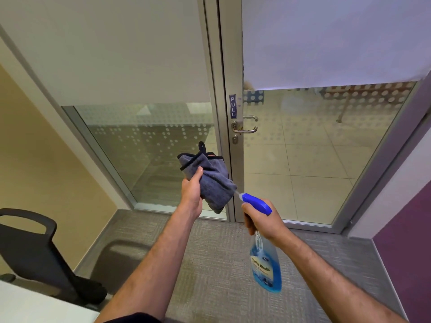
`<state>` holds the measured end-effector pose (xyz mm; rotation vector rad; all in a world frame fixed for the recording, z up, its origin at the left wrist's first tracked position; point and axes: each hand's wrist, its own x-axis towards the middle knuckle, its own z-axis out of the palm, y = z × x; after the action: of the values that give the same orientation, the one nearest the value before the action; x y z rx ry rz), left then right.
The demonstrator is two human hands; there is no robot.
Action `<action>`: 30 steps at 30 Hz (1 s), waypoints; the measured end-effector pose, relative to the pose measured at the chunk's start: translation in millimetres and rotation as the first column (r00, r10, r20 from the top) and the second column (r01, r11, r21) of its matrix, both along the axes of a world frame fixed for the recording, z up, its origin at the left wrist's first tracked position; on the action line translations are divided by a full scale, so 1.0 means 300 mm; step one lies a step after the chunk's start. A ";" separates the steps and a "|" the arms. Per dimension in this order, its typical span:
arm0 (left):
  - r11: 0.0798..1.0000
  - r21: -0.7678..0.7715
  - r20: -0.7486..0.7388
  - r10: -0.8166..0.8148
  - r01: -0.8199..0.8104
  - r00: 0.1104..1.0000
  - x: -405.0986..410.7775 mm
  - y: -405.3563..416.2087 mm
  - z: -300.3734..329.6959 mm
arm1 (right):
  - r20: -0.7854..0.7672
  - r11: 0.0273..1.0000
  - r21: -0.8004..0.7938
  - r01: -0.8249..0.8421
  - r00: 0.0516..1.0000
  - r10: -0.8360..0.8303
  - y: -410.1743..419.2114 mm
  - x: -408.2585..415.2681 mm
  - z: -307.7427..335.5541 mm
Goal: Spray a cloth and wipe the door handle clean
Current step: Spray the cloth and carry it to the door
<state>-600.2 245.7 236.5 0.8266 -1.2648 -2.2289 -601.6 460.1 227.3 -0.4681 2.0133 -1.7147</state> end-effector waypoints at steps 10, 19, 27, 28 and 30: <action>1.000 -0.022 -0.004 -0.020 0.020 1.000 0.009 0.023 0.000 | -0.079 0.993 -0.078 -0.084 0.994 0.078 -0.031 0.030 0.040; 0.999 -0.035 -0.014 -0.012 0.012 1.000 0.047 -0.003 0.001 | -0.019 0.999 -0.019 -0.051 0.999 0.050 0.002 0.042 -0.039; 0.995 -0.059 0.024 0.078 -0.077 0.997 0.138 -0.022 -0.042 | -0.115 0.991 -0.081 -0.105 0.989 0.095 -0.047 0.051 -0.018; 0.994 -0.058 0.029 0.094 -0.092 0.995 0.160 -0.028 -0.048 | -0.137 0.988 -0.095 -0.120 0.985 0.106 -0.068 0.059 -0.014; 0.990 -0.058 0.030 0.129 -0.127 0.991 0.211 -0.043 -0.064 | -0.162 0.978 -0.123 -0.169 0.976 0.148 -0.112 0.080 -0.010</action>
<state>-536.8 233.0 217.3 0.9009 -1.2473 -2.0772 -577.5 426.3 224.3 -0.8058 1.9090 -1.7700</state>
